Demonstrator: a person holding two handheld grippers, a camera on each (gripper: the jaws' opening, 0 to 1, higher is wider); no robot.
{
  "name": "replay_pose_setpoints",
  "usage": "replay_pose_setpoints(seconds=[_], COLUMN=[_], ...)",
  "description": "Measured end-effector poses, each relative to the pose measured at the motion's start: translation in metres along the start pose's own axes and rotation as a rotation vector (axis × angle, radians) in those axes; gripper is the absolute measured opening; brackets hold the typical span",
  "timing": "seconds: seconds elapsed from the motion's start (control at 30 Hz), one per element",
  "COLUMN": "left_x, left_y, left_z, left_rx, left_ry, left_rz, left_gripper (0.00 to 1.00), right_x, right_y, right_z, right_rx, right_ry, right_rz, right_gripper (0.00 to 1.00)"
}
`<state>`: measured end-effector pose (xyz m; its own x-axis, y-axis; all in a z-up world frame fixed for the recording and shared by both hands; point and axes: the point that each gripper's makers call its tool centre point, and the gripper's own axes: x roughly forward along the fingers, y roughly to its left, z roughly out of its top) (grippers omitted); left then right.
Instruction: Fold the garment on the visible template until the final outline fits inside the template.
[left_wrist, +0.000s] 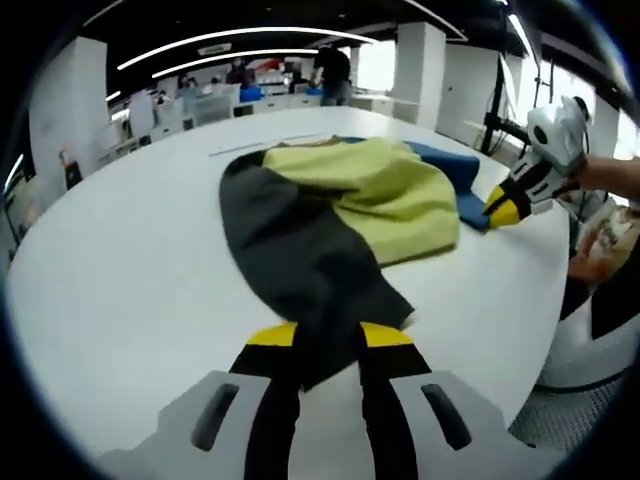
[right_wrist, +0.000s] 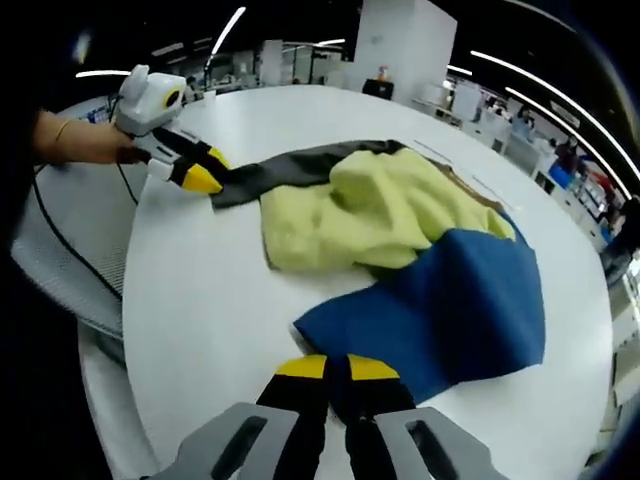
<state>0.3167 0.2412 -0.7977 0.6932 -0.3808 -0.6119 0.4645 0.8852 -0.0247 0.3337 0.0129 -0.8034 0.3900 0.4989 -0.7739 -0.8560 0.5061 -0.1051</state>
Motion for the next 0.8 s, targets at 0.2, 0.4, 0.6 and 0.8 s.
replay_pose_setpoints(seconds=[0.2,0.4,0.6,0.8], left_x=[-0.002,-0.01,-0.023,-0.037], left_y=[0.003,0.015,0.036,0.058], left_z=[0.0,0.009,0.023,0.032], left_rx=[0.016,-0.021,-0.024,-0.006], left_ry=[0.017,-0.004,-0.032,-0.048], left_rz=[0.015,0.04,0.084,0.115], left_gripper=[0.03,0.02,0.0,0.0], right_x=[-0.001,-0.019,-0.041,-0.063], right_y=[-0.001,-0.007,-0.027,-0.056], right_z=[0.001,0.027,0.041,0.048], right_rx=[0.039,0.176,0.261,0.294], right_ry=[-0.004,-0.126,-0.163,-0.186], right_rz=[0.003,0.01,-0.019,-0.09], right_gripper=[0.0,0.0,0.0,0.0])
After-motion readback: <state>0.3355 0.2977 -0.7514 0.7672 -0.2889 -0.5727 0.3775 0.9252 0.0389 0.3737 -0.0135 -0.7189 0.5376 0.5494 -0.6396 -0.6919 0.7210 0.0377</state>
